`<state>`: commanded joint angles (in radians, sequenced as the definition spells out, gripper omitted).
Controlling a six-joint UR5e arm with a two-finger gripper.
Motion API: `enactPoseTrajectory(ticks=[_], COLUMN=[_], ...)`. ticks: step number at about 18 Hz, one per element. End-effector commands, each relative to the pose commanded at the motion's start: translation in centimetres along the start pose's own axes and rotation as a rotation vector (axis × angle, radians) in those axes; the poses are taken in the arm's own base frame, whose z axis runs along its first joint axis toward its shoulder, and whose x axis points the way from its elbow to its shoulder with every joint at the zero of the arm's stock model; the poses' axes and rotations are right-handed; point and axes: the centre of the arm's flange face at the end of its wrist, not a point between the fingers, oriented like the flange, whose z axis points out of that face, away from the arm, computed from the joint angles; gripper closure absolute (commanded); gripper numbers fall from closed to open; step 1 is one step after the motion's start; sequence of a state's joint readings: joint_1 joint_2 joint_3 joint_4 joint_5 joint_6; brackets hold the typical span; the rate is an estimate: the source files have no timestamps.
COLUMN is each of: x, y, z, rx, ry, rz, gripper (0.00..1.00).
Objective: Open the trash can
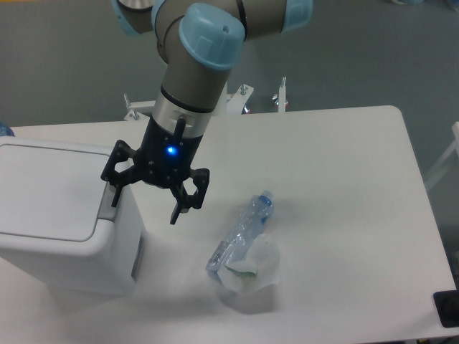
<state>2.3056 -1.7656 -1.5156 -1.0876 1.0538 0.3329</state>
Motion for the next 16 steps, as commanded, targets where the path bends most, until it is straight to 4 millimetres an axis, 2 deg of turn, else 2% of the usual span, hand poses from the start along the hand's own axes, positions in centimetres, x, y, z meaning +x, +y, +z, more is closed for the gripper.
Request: enactPoseTrajectory(ticks=[16], x=[-0.21], y=[-0.03], z=[0.77], rx=[-0.005], ry=[-0.003], rz=[0.002], gripper=[0.0])
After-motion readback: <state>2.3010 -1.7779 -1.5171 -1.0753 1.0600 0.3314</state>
